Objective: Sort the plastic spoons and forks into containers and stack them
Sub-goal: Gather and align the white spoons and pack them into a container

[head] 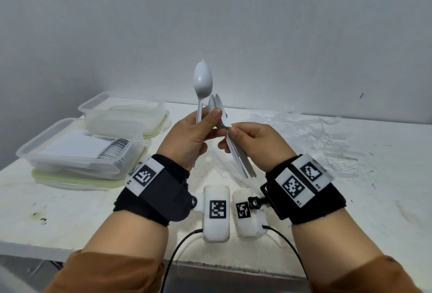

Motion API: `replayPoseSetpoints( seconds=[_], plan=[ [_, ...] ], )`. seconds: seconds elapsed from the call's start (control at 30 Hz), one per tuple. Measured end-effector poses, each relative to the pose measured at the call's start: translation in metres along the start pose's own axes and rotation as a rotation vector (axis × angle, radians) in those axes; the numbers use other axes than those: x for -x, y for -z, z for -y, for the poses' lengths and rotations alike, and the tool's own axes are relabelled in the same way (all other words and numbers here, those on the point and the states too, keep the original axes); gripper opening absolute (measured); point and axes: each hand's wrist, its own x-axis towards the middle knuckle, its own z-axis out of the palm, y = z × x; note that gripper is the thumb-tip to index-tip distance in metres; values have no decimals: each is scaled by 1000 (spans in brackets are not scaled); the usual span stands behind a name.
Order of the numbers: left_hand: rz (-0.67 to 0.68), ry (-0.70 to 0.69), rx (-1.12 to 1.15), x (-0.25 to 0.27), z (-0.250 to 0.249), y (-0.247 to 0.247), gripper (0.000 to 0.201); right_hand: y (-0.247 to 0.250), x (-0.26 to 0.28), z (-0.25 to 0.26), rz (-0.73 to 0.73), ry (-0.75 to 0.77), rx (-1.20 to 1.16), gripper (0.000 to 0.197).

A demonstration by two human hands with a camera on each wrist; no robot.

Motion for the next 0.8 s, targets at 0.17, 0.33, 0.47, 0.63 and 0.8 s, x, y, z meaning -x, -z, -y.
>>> replayPoseSetpoints(
  seconds=[0.17,0.33,0.47,0.63,0.8],
  plan=[
    [-7,9,-39,-1,2,1,13,0,-1,-3,-14,-16,-38,24],
    [-4,1,-101,-2,-1,3,37,4,-5,-4,-78,0,30,25],
    [-67,55,68,-5,-2,5,48,8,-9,-8,-167,-8,15,27],
    [-102,-4,-83,-10,3,7,20,6,-9,-10,-184,-40,-87,28],
    [-79,-16,-108,-19,6,7,18,3,-11,-4,-166,-17,-147,29]
  ],
)
